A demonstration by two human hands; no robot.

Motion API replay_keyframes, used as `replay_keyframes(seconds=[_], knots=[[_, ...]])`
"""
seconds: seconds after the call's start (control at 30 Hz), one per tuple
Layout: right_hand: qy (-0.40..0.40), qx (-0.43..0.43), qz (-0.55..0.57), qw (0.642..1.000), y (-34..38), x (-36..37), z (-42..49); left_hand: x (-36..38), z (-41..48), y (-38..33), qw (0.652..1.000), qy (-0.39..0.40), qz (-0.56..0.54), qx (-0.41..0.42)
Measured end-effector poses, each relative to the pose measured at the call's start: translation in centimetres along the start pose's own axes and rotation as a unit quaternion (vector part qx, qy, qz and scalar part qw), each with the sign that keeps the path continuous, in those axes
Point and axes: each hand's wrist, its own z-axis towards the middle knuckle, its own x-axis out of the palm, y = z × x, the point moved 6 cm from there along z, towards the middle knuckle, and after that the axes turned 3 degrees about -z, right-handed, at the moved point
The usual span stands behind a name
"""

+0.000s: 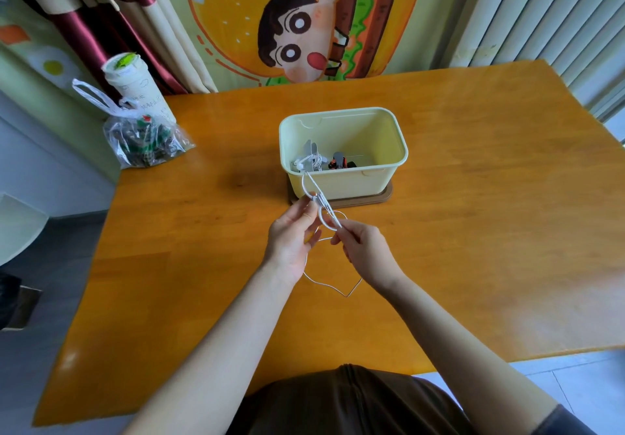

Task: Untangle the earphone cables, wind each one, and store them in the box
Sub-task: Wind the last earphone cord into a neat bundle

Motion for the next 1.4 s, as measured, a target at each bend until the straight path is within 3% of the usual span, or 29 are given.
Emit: replay_keyframes(seconds=[0.23, 0.4, 0.5, 0.63, 0.83, 1.0, 1.17, 1.4], knots=[[0.016, -0.018, -0.049, 0.999, 0.5, -0.3, -0.5, -0.7, 0.4, -1.1, 0.983, -0.058, 0.130, 0.112], [-0.011, -0.048, -0.053, 0.997, 2.0, -1.6, -0.8, -1.0, 0.4, -1.9, 0.897, -0.053, 0.366, 0.241], [-0.017, -0.073, -0.101, 0.992, 2.2, -2.7, -0.5, -0.6, 0.4, -1.6, 0.867, -0.007, 0.436, 0.241], [-0.058, -0.093, -0.121, 0.987, 2.6, -5.1, 0.5, -0.1, 0.2, -0.9, 0.860, 0.056, 0.469, 0.194], [-0.062, -0.098, -0.116, 0.986, 2.2, -6.6, 1.5, 0.9, -0.4, -0.5, 0.881, 0.163, 0.422, 0.139], [-0.070, -0.075, -0.098, 0.990, 1.8, -6.7, 1.7, 1.5, -1.4, -0.4, 0.921, 0.224, 0.309, 0.078], [-0.010, -0.031, -0.001, 0.999, 1.2, -4.8, 1.2, 2.1, -1.2, -0.4, 0.975, 0.184, 0.127, 0.013], [0.026, 0.010, 0.046, 0.999, -0.1, -1.4, -0.2, 1.0, -0.1, -0.6, 0.998, 0.056, -0.025, -0.015]])
